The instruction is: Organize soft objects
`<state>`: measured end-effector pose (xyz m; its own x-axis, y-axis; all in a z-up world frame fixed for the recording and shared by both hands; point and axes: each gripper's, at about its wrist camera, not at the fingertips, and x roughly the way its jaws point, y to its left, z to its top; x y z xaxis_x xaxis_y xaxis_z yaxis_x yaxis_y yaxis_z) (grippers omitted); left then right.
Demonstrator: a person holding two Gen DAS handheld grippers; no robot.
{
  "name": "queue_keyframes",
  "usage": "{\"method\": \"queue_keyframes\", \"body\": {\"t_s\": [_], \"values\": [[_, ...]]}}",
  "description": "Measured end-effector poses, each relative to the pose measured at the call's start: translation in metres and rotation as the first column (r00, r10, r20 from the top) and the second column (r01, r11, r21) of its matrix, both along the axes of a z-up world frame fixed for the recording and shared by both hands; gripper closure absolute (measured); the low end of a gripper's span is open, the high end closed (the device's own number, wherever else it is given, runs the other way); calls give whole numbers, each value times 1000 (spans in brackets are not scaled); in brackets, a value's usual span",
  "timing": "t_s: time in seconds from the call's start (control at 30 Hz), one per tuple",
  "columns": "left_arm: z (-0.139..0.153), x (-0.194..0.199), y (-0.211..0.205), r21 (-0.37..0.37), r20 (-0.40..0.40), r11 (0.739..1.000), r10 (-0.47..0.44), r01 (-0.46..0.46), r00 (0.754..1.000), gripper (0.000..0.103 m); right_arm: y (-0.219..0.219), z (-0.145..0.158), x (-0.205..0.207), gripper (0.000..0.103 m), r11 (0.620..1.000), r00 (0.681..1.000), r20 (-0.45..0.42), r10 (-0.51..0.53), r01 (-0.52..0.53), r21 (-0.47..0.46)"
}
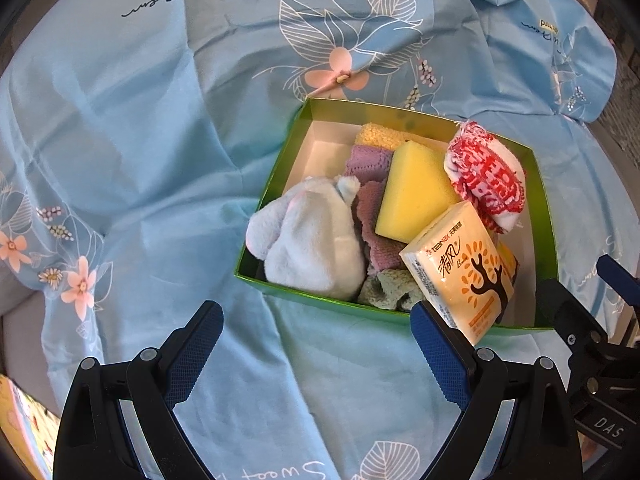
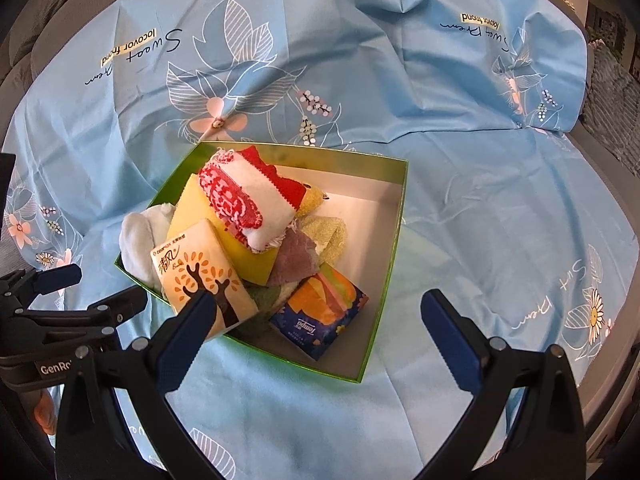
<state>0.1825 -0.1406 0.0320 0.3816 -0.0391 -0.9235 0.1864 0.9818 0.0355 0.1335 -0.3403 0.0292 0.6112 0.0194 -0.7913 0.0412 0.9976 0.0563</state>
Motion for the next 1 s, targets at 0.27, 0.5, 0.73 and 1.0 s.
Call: {"method": "queue_keyframes", "body": {"t_s": [0.27,0.5,0.73,1.0], "values": [[-2,1,1,-2,-3,1000,4,-4,1000,8,0,-1,1,1,1000,1000,-4,0,0,1],[-3,2,2,-4,-8,1000,10,-10,1000,8,3,-2,2,1,1000,1000,-8,-3,3,1],[-5,4,3,-16,-14,1000,12,-12,1000,8,6,-4,2,1,1000,1000,-11,-1,1,-2],[-7,6,5,-9,-18,1000,19,-19,1000,8,6,-4,4,1,1000,1000,-13,2,-2,-7]]}}
